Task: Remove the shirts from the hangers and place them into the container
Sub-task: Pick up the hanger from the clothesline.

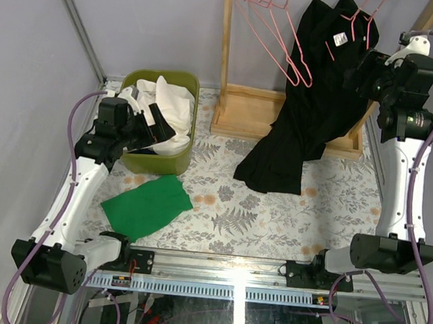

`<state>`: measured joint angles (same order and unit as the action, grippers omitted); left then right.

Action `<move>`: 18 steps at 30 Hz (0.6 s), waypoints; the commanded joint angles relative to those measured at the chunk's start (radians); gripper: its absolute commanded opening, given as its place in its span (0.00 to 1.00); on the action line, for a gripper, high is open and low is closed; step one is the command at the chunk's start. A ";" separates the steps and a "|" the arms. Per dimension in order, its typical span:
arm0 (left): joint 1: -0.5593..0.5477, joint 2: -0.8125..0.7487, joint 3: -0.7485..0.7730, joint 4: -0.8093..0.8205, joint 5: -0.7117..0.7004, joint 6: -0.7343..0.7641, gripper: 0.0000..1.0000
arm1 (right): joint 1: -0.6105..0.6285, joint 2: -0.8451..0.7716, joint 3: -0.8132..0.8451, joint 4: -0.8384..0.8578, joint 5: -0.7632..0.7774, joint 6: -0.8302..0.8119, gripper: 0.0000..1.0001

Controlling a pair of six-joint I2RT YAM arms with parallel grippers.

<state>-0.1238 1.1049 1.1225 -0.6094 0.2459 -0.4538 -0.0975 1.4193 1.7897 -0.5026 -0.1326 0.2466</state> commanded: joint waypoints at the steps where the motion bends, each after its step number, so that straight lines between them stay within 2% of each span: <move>1: -0.005 -0.018 0.034 -0.015 0.006 0.014 1.00 | -0.002 0.048 0.086 0.078 -0.007 0.014 0.80; 3: -0.005 -0.020 0.031 -0.011 0.013 0.011 1.00 | -0.002 0.086 0.138 0.052 -0.006 0.007 0.76; 8: -0.005 -0.019 0.020 -0.005 0.006 0.006 1.00 | -0.001 0.141 0.189 0.026 0.027 -0.005 0.75; 13: -0.005 -0.029 0.019 -0.006 -0.023 0.005 1.00 | -0.001 0.192 0.227 -0.004 -0.084 -0.011 0.66; 18: -0.006 -0.042 0.017 -0.003 -0.059 -0.010 1.00 | -0.001 0.217 0.226 -0.042 -0.065 -0.002 0.62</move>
<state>-0.1238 1.0897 1.1236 -0.6151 0.2253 -0.4549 -0.0982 1.6299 1.9850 -0.5247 -0.1738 0.2440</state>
